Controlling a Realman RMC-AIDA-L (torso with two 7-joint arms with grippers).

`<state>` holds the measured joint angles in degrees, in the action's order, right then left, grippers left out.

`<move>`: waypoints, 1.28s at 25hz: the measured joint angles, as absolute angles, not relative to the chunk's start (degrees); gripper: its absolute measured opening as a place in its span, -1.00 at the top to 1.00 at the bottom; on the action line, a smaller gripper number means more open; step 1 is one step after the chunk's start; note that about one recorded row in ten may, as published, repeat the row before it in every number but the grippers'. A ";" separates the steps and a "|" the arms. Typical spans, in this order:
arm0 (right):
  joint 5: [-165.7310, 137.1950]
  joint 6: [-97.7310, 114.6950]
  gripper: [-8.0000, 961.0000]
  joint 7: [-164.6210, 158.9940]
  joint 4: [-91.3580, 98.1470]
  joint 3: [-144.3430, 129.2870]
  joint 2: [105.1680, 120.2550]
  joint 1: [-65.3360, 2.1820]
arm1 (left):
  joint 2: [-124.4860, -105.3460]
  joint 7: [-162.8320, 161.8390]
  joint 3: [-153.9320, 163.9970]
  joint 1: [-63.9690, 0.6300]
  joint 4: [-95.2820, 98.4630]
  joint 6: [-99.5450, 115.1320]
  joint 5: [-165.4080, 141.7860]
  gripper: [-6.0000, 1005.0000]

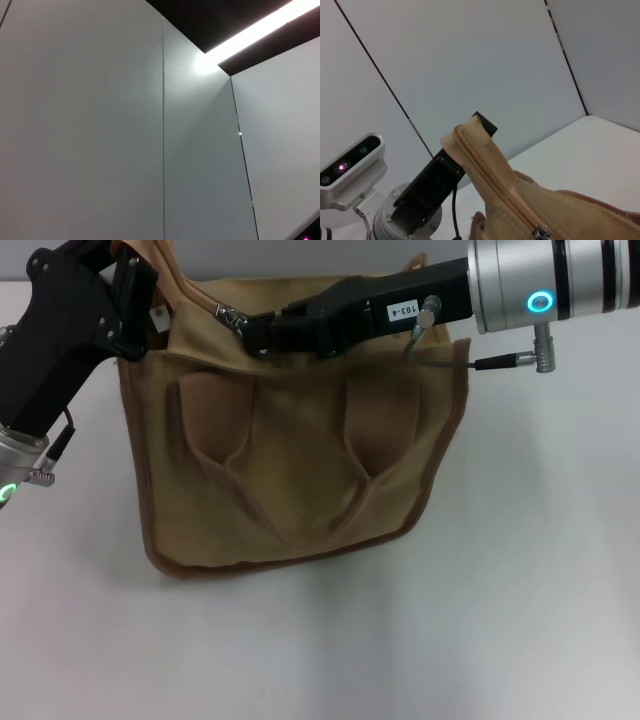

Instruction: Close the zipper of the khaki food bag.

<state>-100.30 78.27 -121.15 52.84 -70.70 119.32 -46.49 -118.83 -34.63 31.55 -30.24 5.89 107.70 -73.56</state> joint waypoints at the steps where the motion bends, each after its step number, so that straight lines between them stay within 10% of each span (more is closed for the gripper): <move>1: -100.33 78.32 0.59 -121.19 52.84 -70.75 119.34 -46.42 | -118.83 -34.63 31.56 -30.24 5.89 107.72 -73.56 0.93; 10: -100.28 78.39 0.98 -121.35 55.94 -70.38 119.38 -42.88 | -118.82 -34.63 31.57 -30.10 5.89 107.68 -73.56 0.93; 32: -100.32 80.33 0.98 -122.26 60.84 -67.78 119.31 -37.14 | -118.73 -34.63 31.45 -30.00 5.89 107.15 -73.57 0.93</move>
<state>-100.32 80.33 -122.26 60.83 -67.78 119.31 -37.14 -118.73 -34.63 31.45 -30.00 5.89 107.15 -73.57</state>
